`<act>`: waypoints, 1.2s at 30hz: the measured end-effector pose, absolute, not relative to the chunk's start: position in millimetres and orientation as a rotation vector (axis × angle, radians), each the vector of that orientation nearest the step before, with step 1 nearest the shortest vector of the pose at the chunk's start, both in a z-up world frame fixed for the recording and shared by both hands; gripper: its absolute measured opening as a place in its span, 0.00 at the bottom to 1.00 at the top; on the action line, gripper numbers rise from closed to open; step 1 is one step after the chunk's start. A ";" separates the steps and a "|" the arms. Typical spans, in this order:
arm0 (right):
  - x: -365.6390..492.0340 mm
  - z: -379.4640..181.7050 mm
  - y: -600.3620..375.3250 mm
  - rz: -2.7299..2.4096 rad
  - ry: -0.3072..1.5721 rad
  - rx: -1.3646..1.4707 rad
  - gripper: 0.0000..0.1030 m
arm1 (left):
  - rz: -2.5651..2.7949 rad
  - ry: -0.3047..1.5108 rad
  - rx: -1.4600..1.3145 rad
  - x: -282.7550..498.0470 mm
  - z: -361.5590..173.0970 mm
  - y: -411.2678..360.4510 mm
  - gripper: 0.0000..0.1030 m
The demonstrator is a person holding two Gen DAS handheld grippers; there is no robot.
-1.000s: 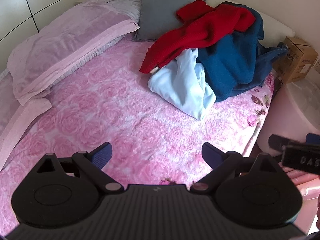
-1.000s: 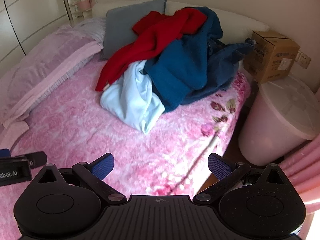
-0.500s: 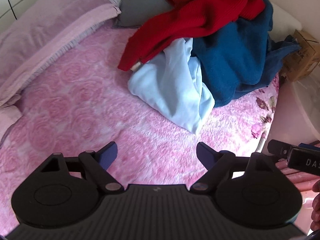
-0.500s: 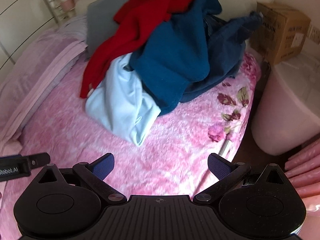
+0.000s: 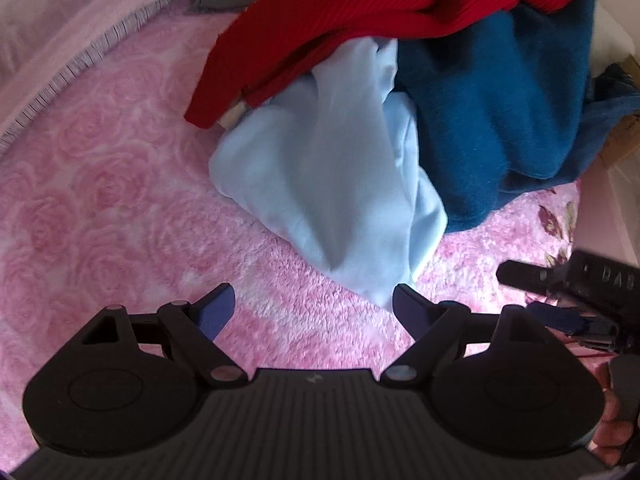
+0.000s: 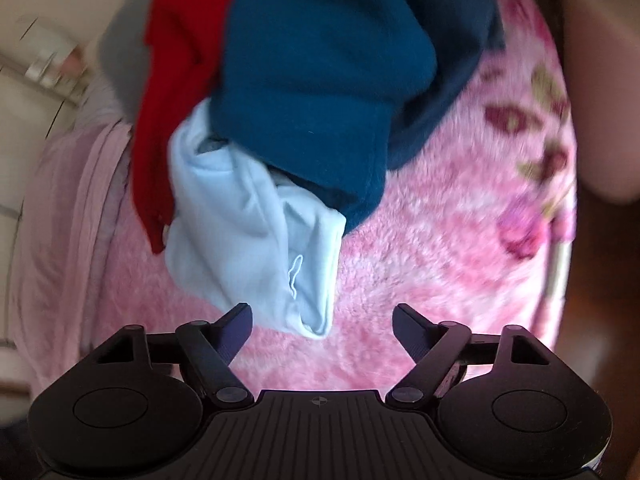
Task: Fold clothes
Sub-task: 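Grasp the light blue sweatshirt with the left gripper while the right gripper grasps it too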
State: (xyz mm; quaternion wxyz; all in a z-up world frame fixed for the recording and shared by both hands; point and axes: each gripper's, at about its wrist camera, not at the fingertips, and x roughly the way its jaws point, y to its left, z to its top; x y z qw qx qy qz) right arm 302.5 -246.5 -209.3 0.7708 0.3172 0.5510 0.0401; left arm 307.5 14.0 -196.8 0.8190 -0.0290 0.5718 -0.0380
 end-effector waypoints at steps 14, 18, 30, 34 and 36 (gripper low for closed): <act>359.2 -301.8 -253.5 0.019 1.223 0.972 0.78 | -0.084 1.261 -0.316 358.7 -280.6 19.1 0.82; 367.4 -325.2 -253.6 0.028 1.241 1.059 0.52 | -0.077 1.245 -0.450 364.5 -308.7 28.0 0.79; 354.2 -285.9 -238.5 0.275 1.250 0.980 0.01 | -0.086 1.068 -0.486 322.6 -267.3 47.8 0.13; 328.4 -233.1 -227.7 0.446 1.220 0.900 0.01 | -0.090 0.953 -0.476 277.1 -218.6 66.5 0.12; 309.3 -203.3 -222.2 0.538 1.198 0.857 0.01 | -0.084 0.900 -0.487 249.8 -191.3 77.1 0.12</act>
